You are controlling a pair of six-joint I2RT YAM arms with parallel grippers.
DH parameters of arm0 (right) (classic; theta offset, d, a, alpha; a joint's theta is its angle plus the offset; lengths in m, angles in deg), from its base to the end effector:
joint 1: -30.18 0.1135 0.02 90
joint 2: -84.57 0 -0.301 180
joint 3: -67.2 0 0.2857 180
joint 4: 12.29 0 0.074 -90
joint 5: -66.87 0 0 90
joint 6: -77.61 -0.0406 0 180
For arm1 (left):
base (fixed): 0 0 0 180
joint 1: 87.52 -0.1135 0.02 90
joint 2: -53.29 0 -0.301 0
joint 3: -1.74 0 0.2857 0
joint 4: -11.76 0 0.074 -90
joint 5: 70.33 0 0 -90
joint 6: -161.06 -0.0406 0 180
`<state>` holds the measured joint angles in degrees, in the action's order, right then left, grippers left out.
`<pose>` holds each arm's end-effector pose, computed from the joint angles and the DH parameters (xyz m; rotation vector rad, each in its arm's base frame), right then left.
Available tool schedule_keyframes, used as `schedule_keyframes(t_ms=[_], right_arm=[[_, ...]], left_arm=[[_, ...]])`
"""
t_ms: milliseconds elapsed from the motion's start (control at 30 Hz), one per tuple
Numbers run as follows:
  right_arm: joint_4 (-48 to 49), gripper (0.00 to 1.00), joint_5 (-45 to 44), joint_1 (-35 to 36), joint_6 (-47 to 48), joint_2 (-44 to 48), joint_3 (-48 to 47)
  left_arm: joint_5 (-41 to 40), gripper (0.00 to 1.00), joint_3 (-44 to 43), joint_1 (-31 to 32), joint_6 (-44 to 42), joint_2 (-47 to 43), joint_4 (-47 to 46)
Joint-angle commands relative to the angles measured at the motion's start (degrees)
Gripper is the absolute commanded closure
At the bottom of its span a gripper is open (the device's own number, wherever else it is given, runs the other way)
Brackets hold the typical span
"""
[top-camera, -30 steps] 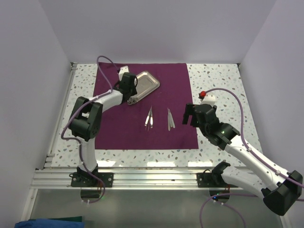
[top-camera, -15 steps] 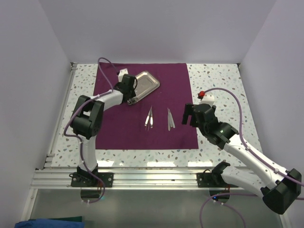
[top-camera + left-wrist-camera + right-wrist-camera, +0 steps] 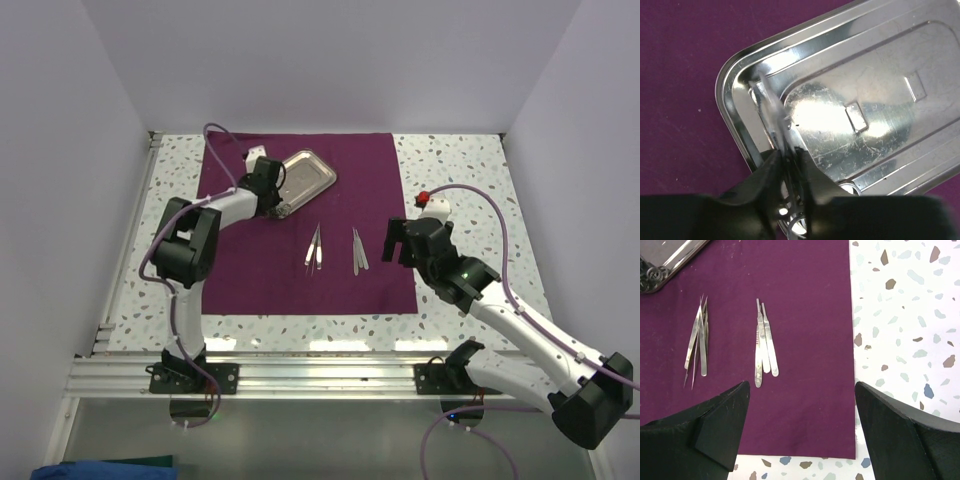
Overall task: Open and lay out the surgical kit
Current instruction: Pick up the medical item from the container.
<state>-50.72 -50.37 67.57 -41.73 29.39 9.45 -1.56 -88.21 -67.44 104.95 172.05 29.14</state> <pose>0.1883 0.1205 0.3089 0.1124 2.1201 0.1658 0.4677 -0.1553 0.1590 -0.4490 2.2648 -0.0356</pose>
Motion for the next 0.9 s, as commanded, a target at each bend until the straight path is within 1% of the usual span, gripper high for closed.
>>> schedule_keyframes(t_ms=[0, 67, 267, 333, 400, 533, 600, 867], right_arm=[[1.78, 0.11, 0.44, -0.12, -0.01, -0.28, -0.34], [1.70, 0.11, 0.44, -0.12, 0.07, -0.28, -0.43], [1.61, 0.11, -0.26, -0.21, -0.01, -0.46, -0.52], [1.52, 0.11, -0.27, -0.12, -0.01, -0.54, -0.60], [1.52, 0.11, -0.53, -0.21, 0.07, -0.72, -0.52], [1.61, 0.11, -0.70, -0.21, 0.08, -0.98, -0.60], [1.61, 0.11, -0.79, -0.21, 0.08, -1.16, -0.69], [1.61, 0.11, -0.62, -0.12, -0.01, -1.69, -0.78]], left_arm=[[1.37, 0.84, -2.41, -1.53, 0.65, 2.79, -0.07], [2.07, 1.00, -3.30, -2.14, 0.39, 4.11, 0.19], [3.04, 1.00, -8.74, -4.52, -2.42, 7.27, 0.54], [3.74, 1.00, -12.69, -5.48, -4.69, 9.81, 1.42], [6.89, 1.00, -17.16, -6.18, -7.67, 12.53, 2.56], [8.40, 1.00, -22.63, -6.63, -12.26, 15.09, 3.80], [8.75, 1.00, -23.08, -6.72, -13.06, 14.75, 3.80], [11.91, 1.00, -19.39, -6.72, -15.34, 6.76, -0.42]])
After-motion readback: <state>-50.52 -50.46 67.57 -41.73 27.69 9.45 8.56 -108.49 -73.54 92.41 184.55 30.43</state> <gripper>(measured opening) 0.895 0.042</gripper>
